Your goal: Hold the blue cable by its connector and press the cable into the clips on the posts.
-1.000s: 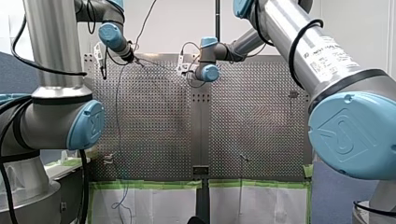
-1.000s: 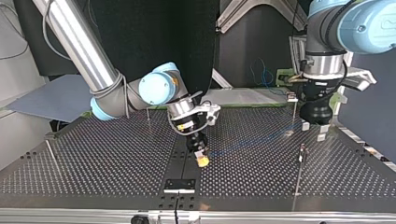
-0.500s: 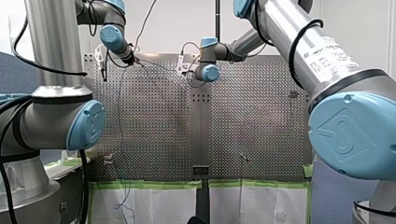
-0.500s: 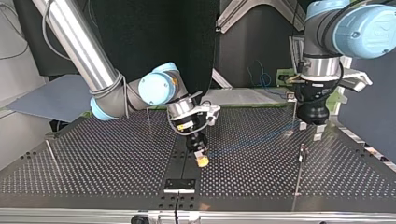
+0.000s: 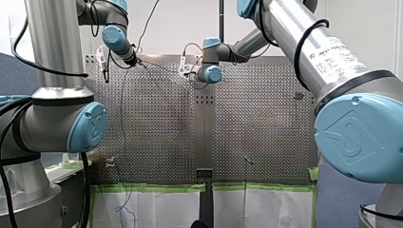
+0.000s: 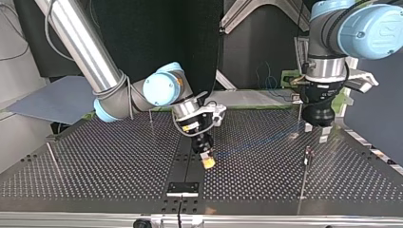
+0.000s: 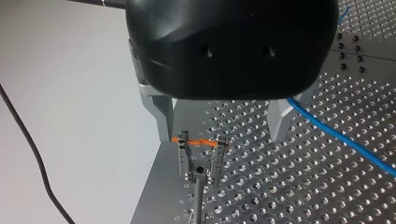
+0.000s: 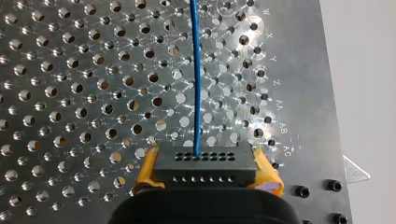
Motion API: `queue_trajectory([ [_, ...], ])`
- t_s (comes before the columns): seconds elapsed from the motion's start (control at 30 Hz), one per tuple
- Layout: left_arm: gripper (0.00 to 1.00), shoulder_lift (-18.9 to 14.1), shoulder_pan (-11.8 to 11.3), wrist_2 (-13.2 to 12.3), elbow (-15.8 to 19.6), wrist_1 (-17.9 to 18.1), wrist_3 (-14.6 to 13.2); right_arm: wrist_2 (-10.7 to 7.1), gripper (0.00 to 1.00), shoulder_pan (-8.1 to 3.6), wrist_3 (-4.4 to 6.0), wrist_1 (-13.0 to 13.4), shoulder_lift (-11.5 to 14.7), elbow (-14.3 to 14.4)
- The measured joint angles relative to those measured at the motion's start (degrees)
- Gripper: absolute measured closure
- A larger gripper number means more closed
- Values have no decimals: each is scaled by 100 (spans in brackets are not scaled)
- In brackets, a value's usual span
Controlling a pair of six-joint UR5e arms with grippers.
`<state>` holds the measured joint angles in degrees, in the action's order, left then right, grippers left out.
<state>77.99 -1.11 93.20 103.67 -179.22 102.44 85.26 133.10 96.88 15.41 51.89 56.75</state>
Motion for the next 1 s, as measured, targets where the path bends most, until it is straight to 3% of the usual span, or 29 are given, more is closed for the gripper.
queue_trajectory([
  [0.57, 1, 23, 215, -11, 120, -115, 76, 1, 100, 17, -42, -71, 1, 0],
  [0.9, 1, 181, 668, 180, 240, -290, 456, 8, 100, 23, -60, -80, 2, 0],
  [1.0, 1, 265, 808, 136, 240, -296, 594, 9, 100, 22, -59, -79, 2, 0],
])
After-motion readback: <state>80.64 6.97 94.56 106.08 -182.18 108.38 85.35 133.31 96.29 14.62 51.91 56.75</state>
